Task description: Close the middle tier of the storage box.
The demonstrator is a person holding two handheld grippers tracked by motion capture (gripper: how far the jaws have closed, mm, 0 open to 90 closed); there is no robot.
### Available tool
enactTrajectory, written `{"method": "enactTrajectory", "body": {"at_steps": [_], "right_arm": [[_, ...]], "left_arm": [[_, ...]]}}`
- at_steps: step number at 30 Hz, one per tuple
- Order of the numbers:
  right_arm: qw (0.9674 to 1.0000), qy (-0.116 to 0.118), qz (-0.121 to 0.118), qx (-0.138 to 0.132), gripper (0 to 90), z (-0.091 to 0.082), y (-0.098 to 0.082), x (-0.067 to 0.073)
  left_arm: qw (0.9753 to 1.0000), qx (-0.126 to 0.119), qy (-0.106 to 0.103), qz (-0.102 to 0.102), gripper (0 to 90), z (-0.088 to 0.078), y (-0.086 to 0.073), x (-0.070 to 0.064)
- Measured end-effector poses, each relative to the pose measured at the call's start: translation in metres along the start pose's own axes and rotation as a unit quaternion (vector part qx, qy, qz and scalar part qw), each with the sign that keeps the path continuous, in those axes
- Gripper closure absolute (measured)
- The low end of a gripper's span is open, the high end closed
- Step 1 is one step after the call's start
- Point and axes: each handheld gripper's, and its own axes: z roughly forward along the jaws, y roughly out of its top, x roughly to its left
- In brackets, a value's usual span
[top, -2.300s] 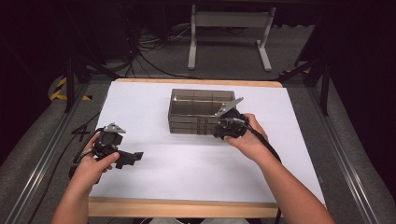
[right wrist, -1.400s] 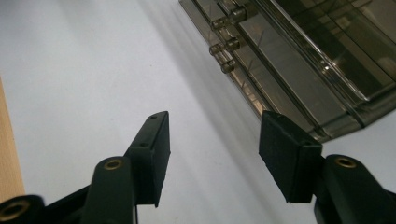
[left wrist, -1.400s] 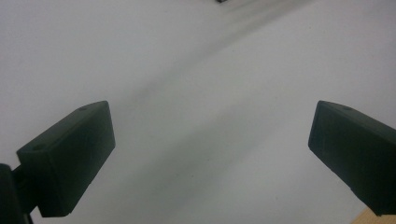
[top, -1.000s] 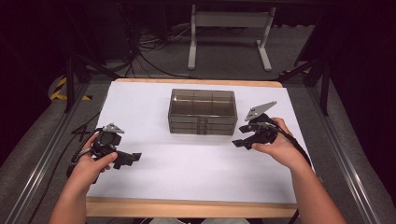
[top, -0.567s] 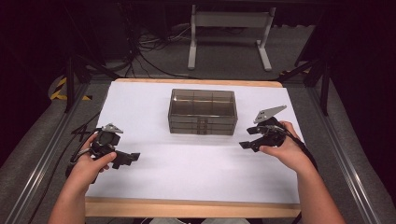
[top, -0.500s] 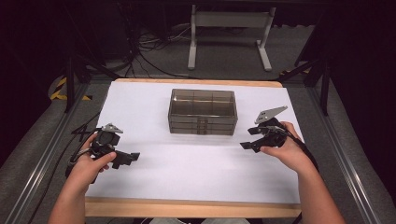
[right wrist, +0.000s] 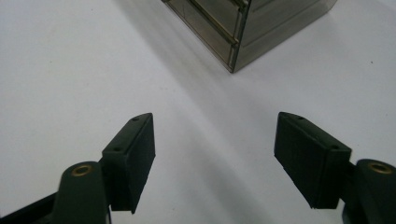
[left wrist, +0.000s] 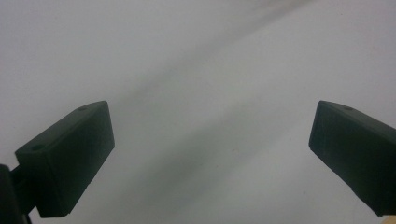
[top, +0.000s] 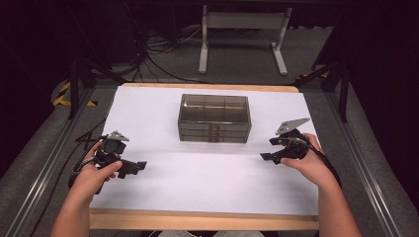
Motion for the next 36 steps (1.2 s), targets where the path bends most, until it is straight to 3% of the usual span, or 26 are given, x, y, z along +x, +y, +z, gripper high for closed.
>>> {"method": "enactTrajectory", "body": {"at_steps": [6,17,27,31,36], "right_arm": [[0.9999,-0.015,0.006,0.000,28.2,0.006,-0.010,-0.005],[0.9994,-0.020,0.020,0.021,27.0,0.014,-0.025,-0.011],[0.9983,-0.019,0.023,0.051,26.5,0.023,-0.033,-0.013],[0.9961,-0.032,0.015,0.081,25.1,0.031,-0.036,-0.012],[0.9960,-0.035,0.015,0.081,24.6,0.031,-0.036,-0.012]], "left_arm": [[1.0000,0.002,0.001,-0.003,0.6,0.003,-0.002,0.003],[0.9999,0.004,0.001,-0.010,0.6,0.005,-0.003,0.007],[0.9999,0.010,0.002,-0.008,0.6,0.007,-0.003,0.008],[0.9999,0.011,0.003,-0.008,0.6,0.008,-0.004,0.007],[0.9999,0.014,0.003,-0.006,0.6,0.008,-0.004,0.007]]}}
